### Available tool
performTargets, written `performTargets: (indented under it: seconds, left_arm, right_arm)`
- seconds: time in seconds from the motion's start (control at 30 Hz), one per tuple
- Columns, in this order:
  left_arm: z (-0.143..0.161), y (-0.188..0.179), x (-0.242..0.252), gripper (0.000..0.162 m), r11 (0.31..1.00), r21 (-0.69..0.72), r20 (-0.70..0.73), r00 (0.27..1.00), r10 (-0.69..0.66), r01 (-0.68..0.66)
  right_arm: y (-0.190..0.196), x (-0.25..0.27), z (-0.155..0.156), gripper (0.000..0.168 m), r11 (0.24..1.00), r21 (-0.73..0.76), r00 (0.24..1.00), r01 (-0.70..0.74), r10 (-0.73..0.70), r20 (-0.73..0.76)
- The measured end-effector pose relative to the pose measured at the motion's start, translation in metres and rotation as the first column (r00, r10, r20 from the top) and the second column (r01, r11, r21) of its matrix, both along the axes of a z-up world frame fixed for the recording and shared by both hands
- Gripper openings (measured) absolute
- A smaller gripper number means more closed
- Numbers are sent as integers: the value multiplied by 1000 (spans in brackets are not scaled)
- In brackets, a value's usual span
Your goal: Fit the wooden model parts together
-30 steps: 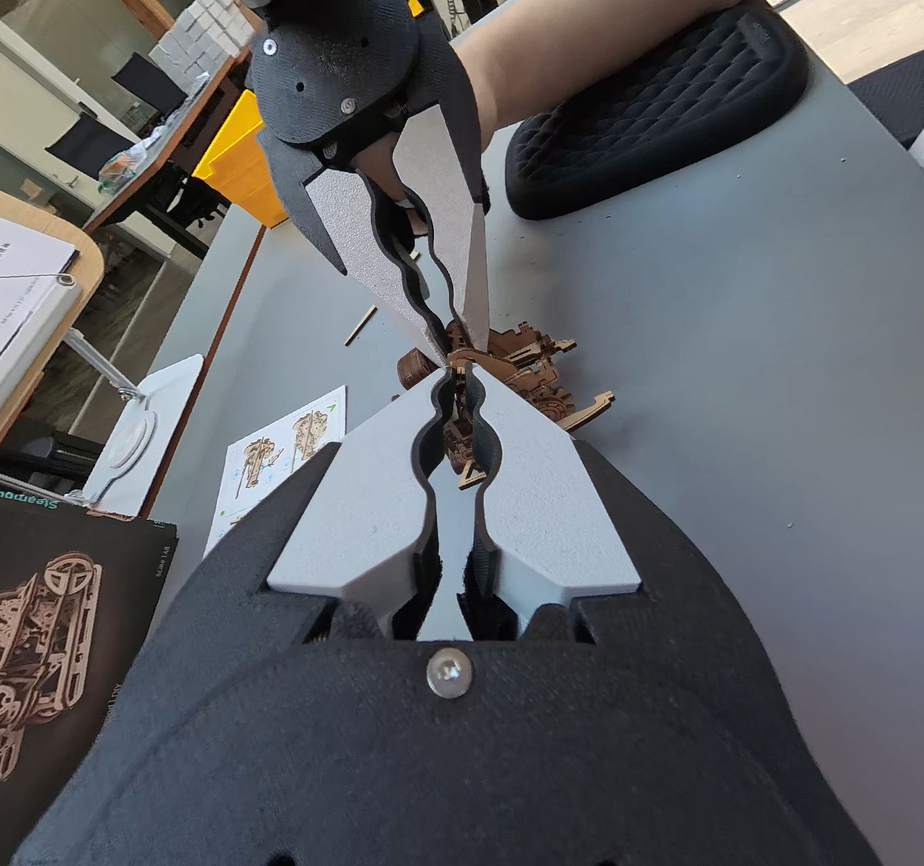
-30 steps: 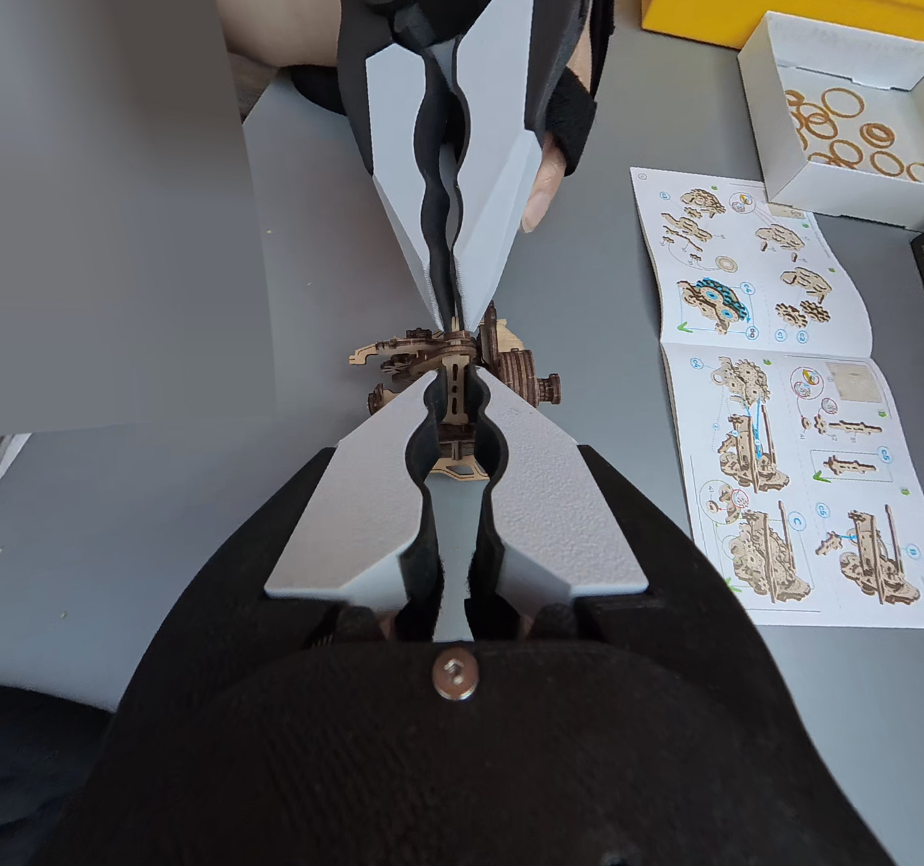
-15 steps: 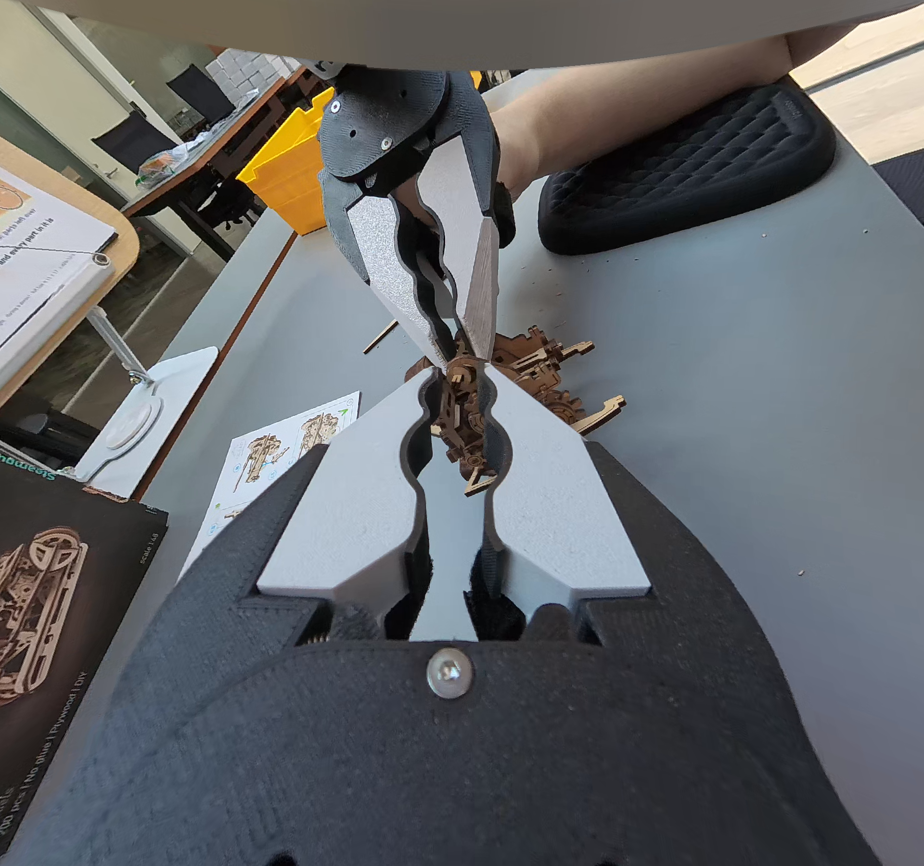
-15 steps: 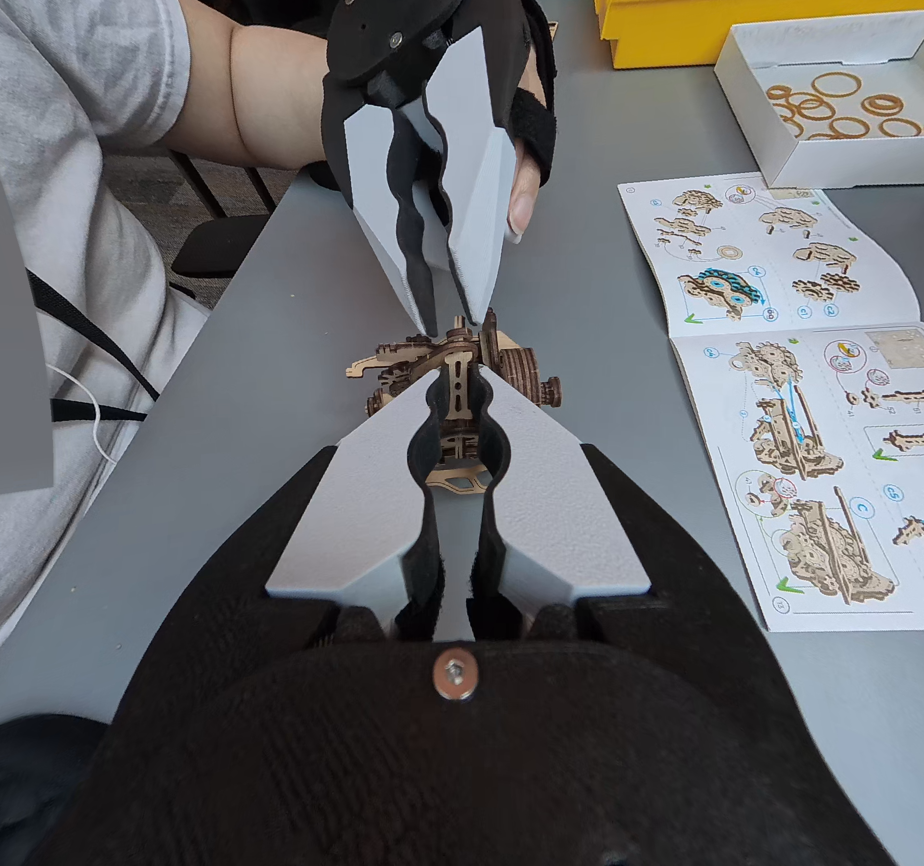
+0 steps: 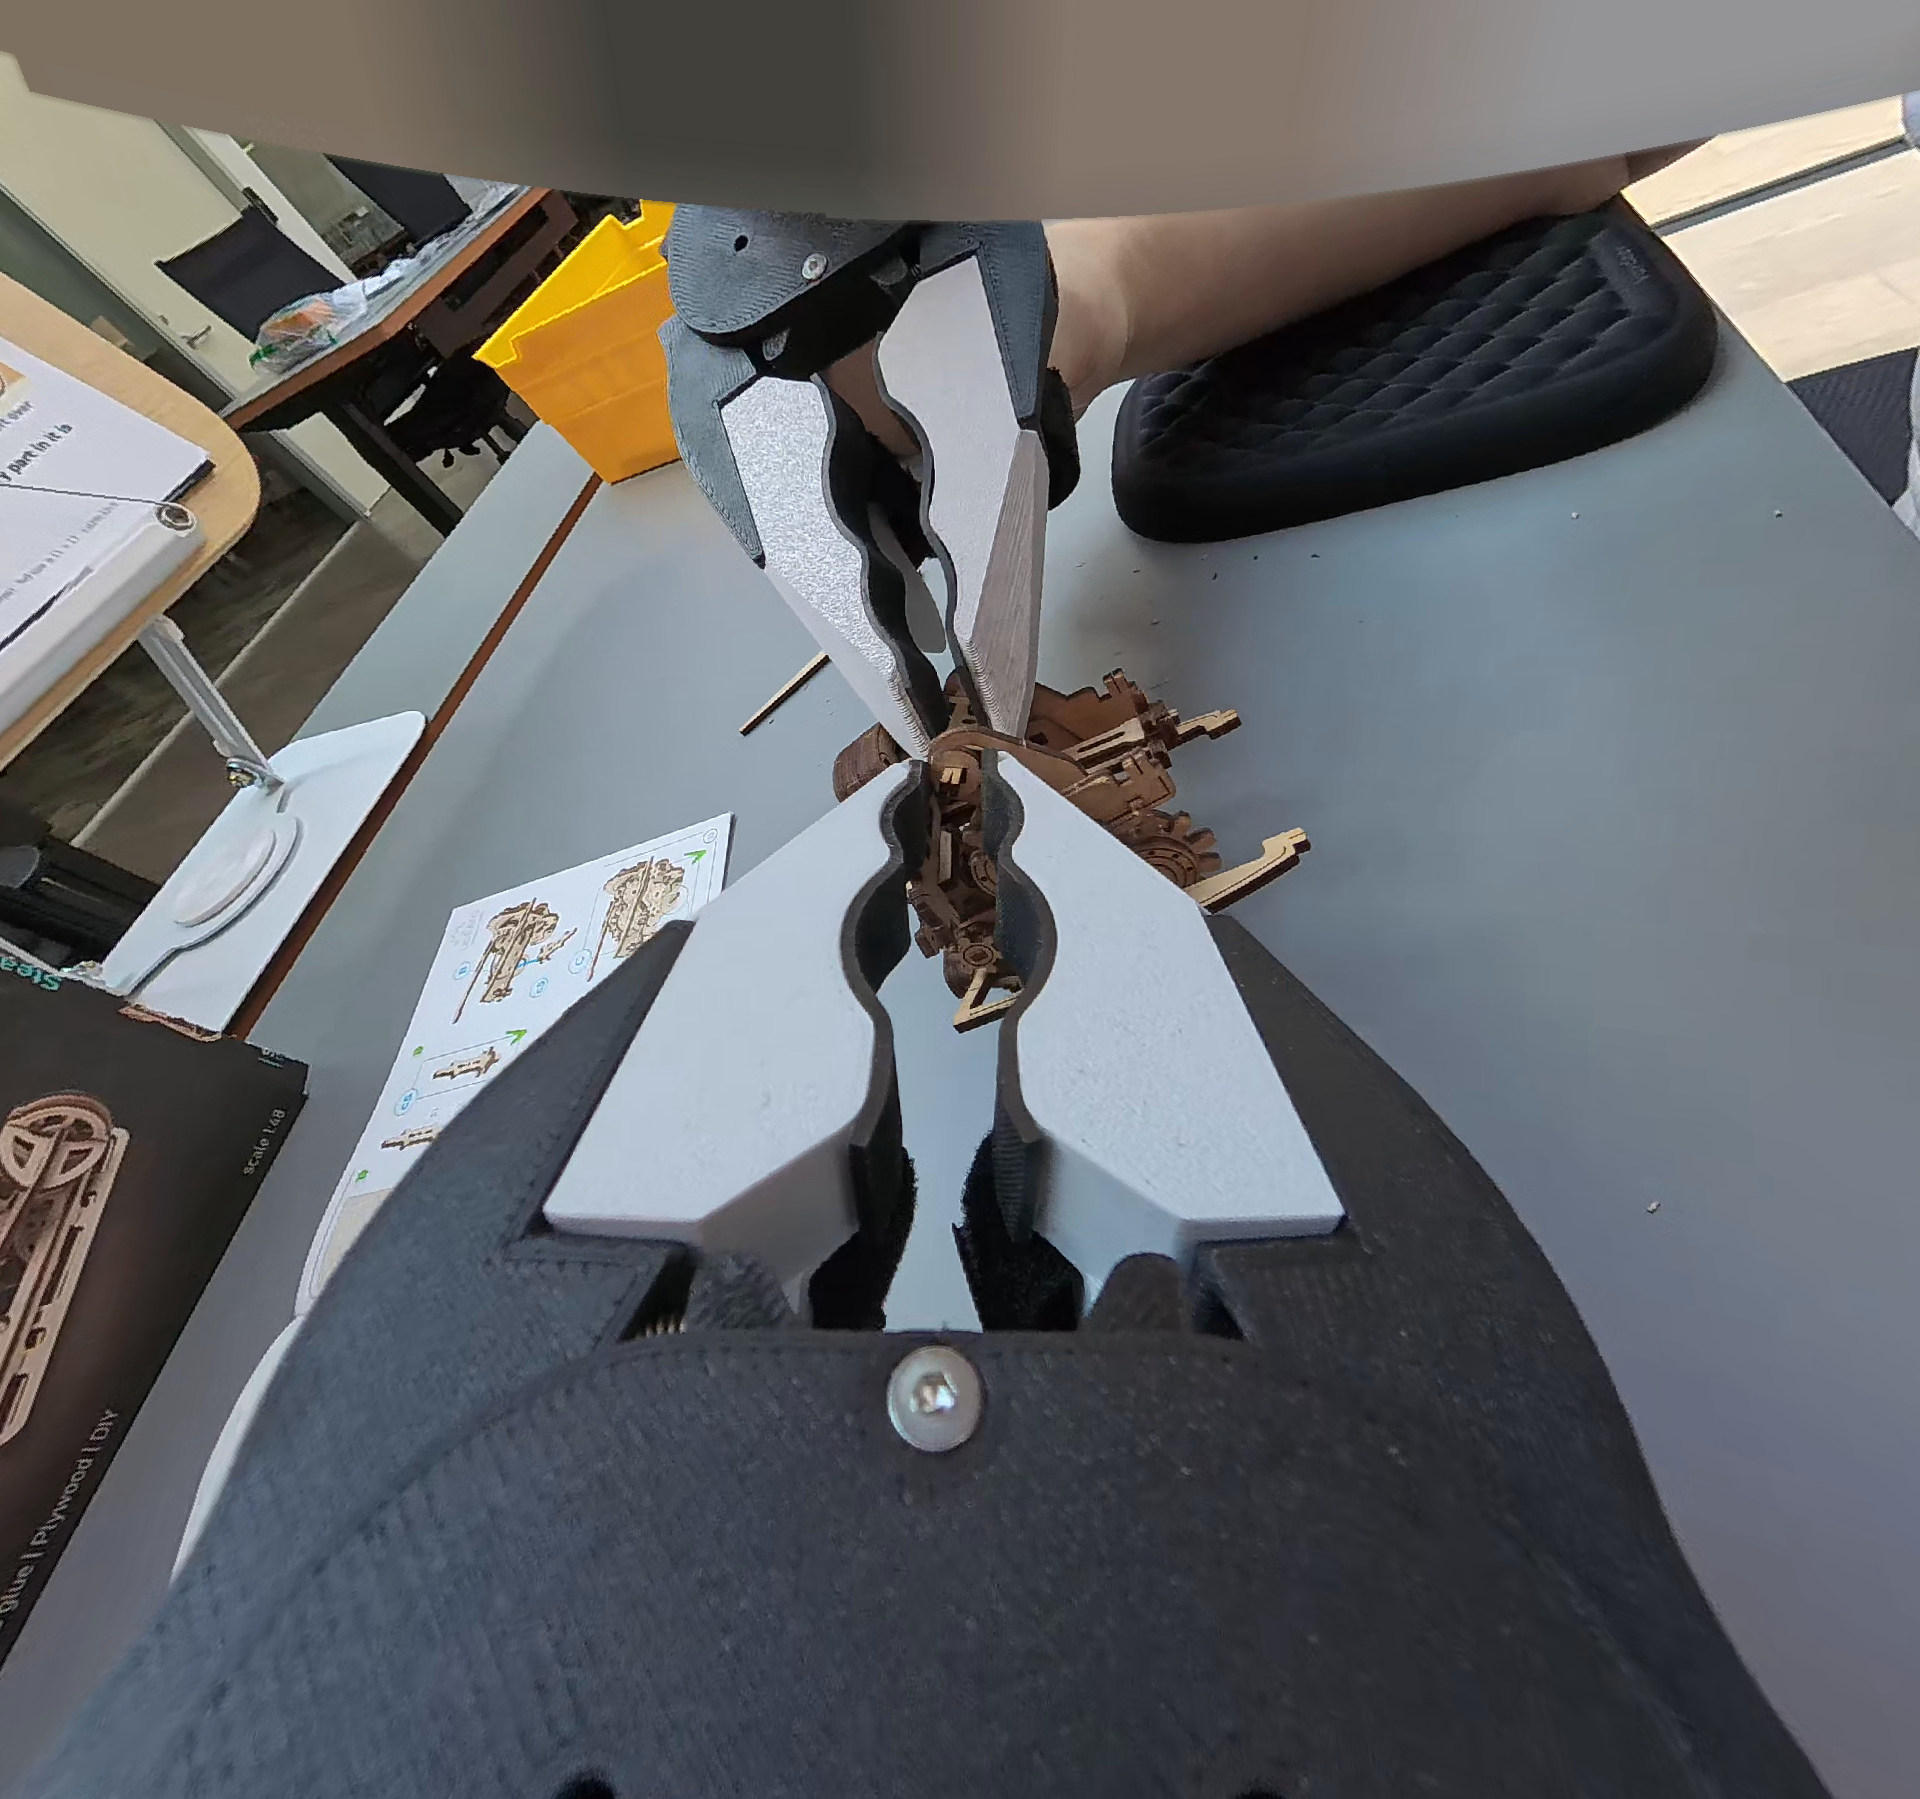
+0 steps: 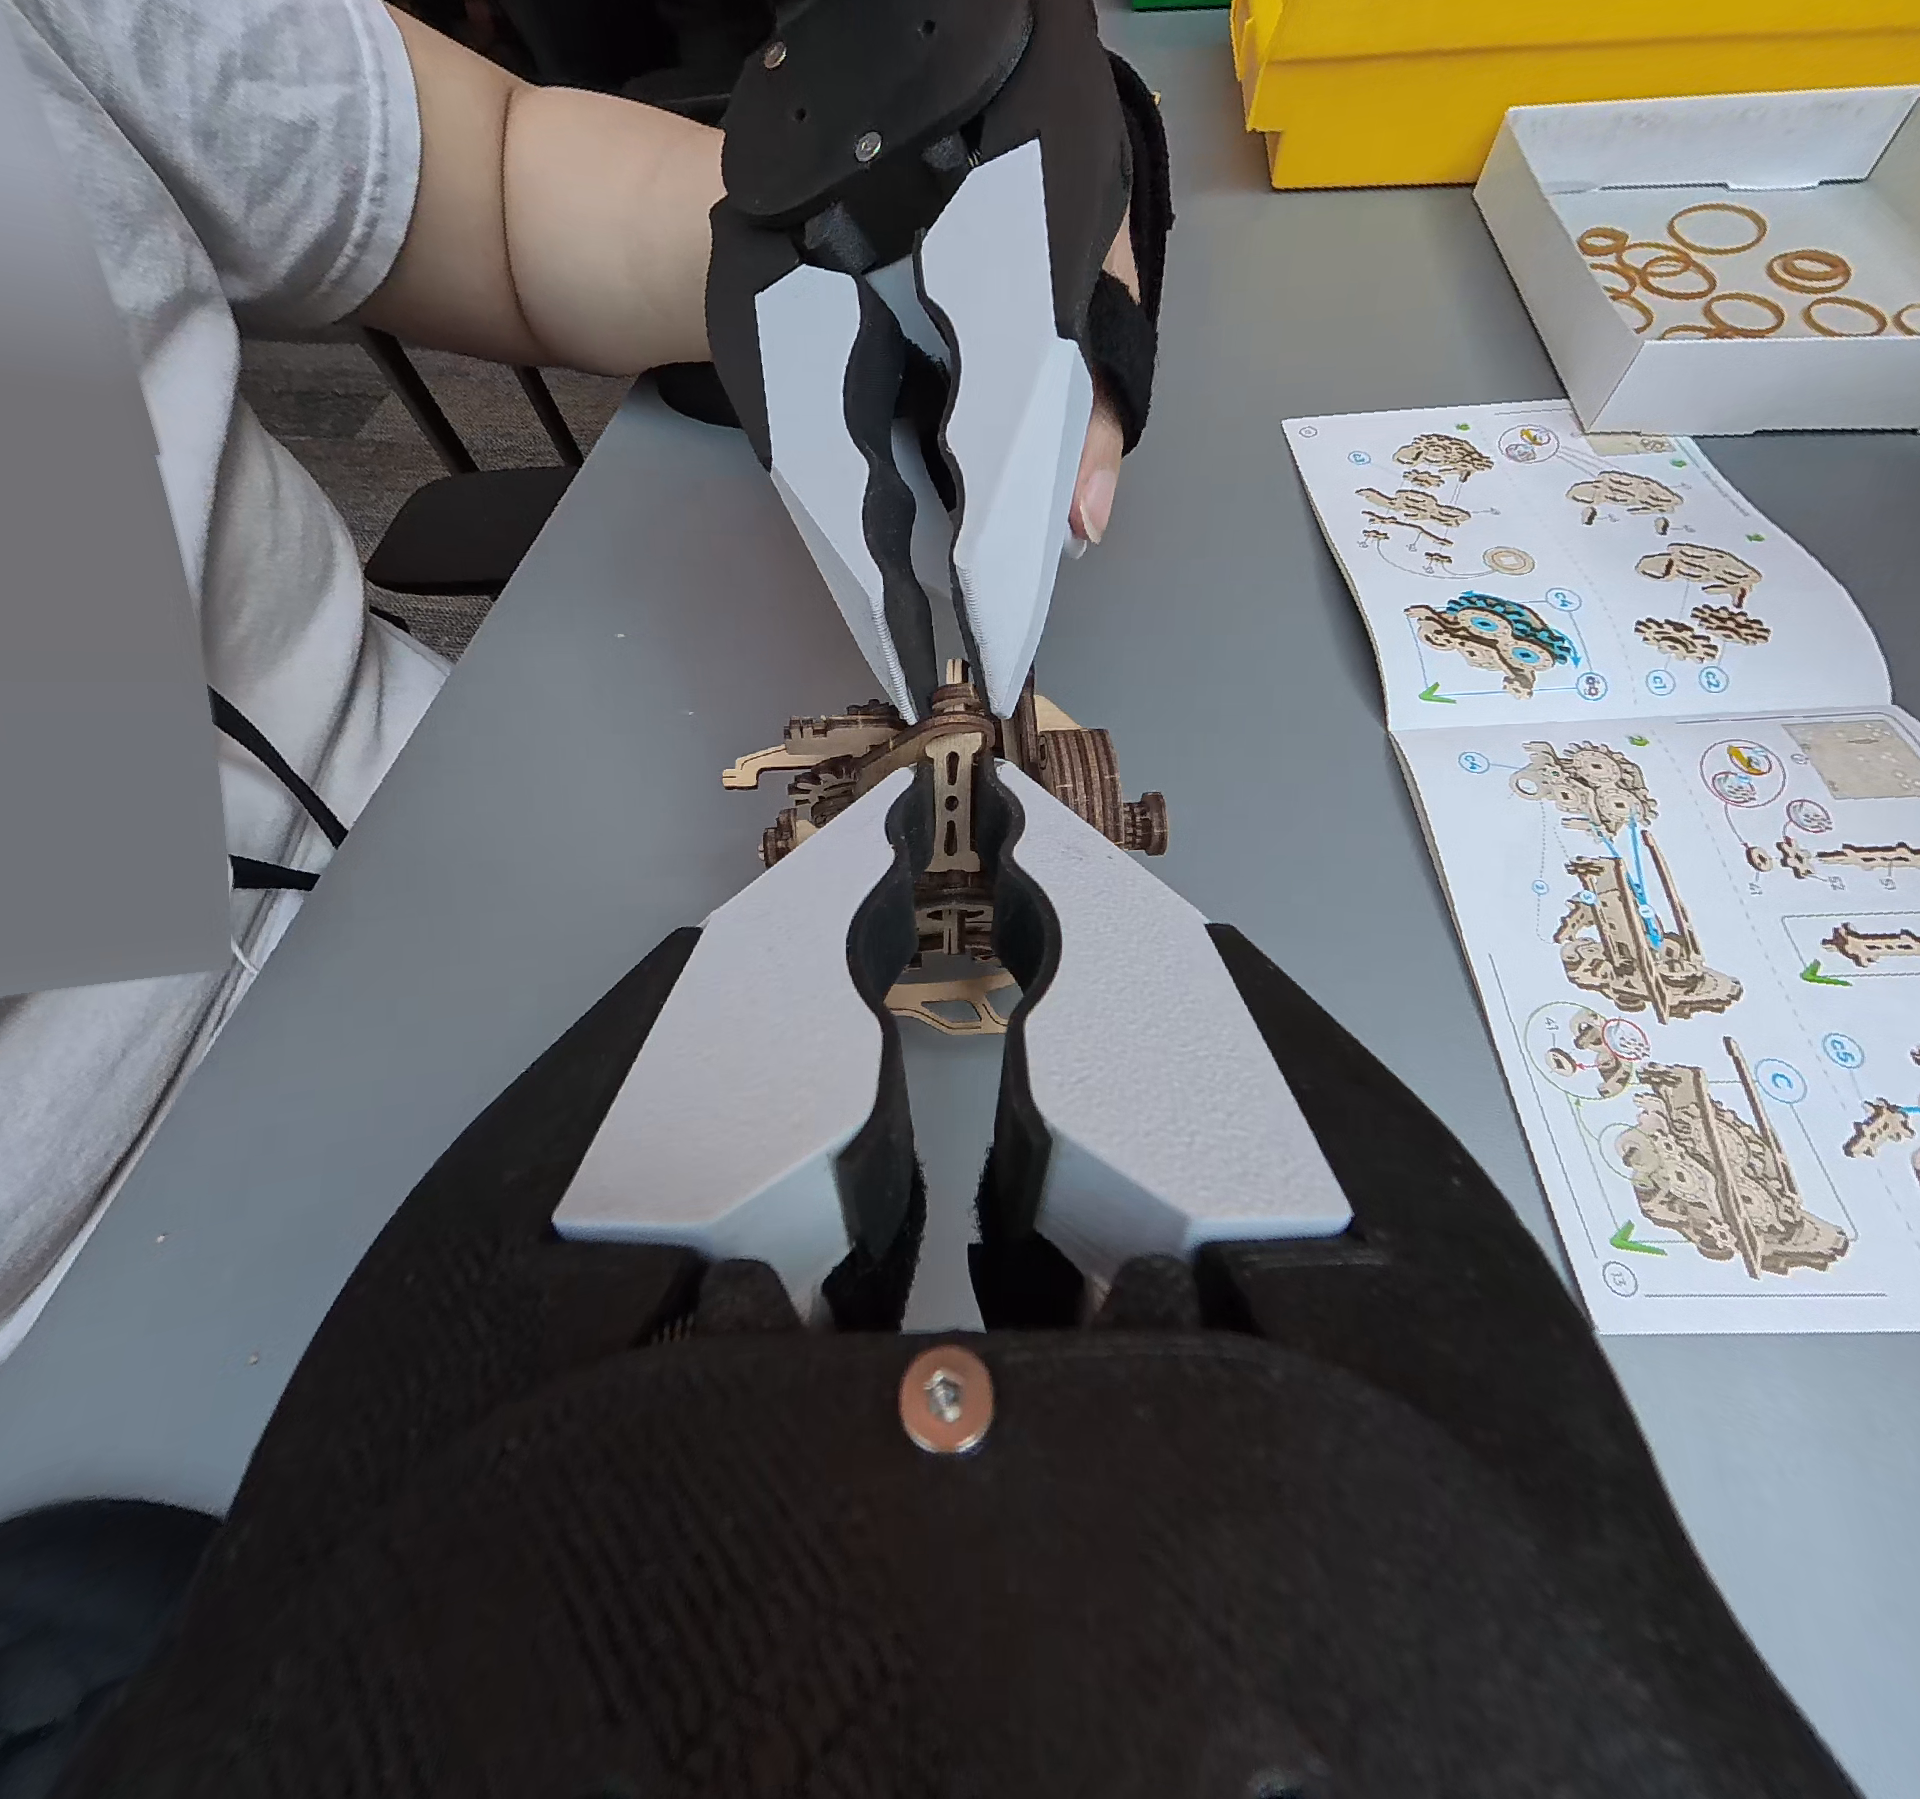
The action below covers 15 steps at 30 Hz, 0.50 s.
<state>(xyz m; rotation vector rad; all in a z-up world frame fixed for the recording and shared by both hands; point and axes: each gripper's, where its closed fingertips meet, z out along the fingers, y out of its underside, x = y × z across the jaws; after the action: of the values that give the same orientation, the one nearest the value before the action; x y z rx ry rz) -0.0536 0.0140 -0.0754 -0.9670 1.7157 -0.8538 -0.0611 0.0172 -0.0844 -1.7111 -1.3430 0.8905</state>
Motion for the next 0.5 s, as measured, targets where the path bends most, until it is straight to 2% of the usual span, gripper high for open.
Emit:
performTargets:
  seconds: [0.13,0.23,0.37,0.5]
  left_arm:
    - [-2,-2,1,8,1000,7,-17,1000,-9,9]
    - [-9,-7,0,7,999,11,-52,998,-34,34]
    - [-3,-12,-1,7,998,-23,-38,997,-66,65]
    - [-13,-17,-3,8,997,2,-97,992,-82,83]
  right_arm:
    - [-2,1,0,5,1000,-24,1000,-19,20,5]
    - [-6,0,-7,5,999,3,997,-46,46,62]
    - [-11,-2,-1,5,997,36,996,-75,73,57]
    - [-16,-3,-11,5,994,42,987,-105,99,127]
